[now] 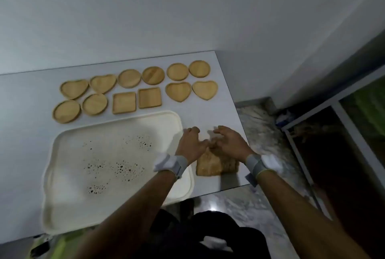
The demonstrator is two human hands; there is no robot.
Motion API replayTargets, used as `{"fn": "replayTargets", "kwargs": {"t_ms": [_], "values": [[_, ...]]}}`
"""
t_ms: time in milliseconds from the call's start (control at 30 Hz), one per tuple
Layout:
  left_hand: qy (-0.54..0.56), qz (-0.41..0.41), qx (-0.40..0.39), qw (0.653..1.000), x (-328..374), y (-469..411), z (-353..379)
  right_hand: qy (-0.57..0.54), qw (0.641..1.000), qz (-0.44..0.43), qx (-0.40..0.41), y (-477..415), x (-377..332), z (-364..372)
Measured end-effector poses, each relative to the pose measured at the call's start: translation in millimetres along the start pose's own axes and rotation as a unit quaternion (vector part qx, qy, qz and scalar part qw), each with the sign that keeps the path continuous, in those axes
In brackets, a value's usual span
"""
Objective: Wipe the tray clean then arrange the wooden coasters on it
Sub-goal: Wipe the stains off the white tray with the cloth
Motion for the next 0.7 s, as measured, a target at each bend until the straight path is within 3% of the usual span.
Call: {"fn": "replayTargets", "kwargs": {"t_ms": [300,700], "values": [[-0.078,-0.026,-0.040,0.996,1.2,-2.5,15.5,0.203,0.976,-0.049,-0.057,4.7,12.3,4.5],[-0.085,-0.010,-0.041,0.996,8.8,2.3,14.8,0.248,0.965,-0.032,-0.075,3.9,8.5,8.3]]}}
Point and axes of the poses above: each hand's wrist, its own y-axis away from the middle knuckle, its own z-axis out of the palm, x = y × z, the point moved 2 cm from there along -y, towards the middle knuckle, and after that the axes turned 7 degrees about -z, right-handed, at the moved point
